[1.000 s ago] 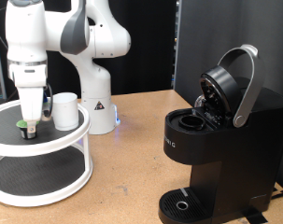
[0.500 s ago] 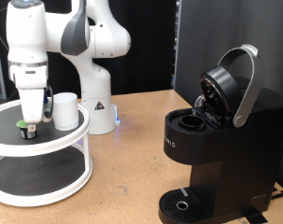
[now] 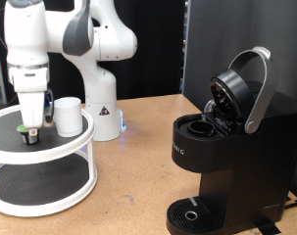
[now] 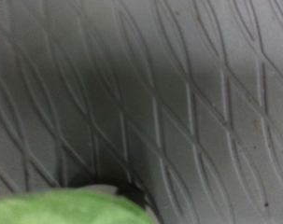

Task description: Make a cup of coffee with the keurig machine

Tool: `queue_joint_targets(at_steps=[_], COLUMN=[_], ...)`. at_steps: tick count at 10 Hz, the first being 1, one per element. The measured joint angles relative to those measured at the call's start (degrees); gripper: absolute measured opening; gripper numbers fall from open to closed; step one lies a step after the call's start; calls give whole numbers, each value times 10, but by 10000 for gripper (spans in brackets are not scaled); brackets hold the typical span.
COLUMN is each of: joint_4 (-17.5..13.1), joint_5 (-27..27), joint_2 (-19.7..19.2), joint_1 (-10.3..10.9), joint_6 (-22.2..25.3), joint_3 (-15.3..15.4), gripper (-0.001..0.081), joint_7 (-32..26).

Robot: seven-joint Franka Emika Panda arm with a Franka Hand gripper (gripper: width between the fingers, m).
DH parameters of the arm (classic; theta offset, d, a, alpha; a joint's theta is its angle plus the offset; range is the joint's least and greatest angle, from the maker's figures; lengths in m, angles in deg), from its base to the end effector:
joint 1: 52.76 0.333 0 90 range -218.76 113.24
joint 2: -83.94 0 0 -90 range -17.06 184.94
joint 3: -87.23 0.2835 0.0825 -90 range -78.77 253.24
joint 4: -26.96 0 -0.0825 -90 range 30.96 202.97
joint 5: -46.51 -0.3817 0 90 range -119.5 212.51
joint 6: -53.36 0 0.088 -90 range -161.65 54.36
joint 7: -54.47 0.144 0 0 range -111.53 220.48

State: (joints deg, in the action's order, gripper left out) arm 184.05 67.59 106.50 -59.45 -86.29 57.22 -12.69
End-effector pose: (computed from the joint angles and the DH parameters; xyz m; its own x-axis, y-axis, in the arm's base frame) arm 0.3278 -0.2227 0.2635 0.6716 0.7402 -0.0328 0.7401 -0.6681 0.0776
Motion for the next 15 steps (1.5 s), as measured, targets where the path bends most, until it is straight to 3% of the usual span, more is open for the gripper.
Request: queue_joint_targets(at_steps=[3,6,9,12,15], joint_4=[-48,-94,-86,-91,-109], joint_5=[-62,-72,-115,-214,-255], joint_2=[35,62,61,68,78], joint_1=[13,17,18,42,63], joint_6=[115,201,189,194,207], joint_3=[1,7,6,15,53], gripper=[486,486,486,486,486], joint_7=[-25,-48,-30,17,78])
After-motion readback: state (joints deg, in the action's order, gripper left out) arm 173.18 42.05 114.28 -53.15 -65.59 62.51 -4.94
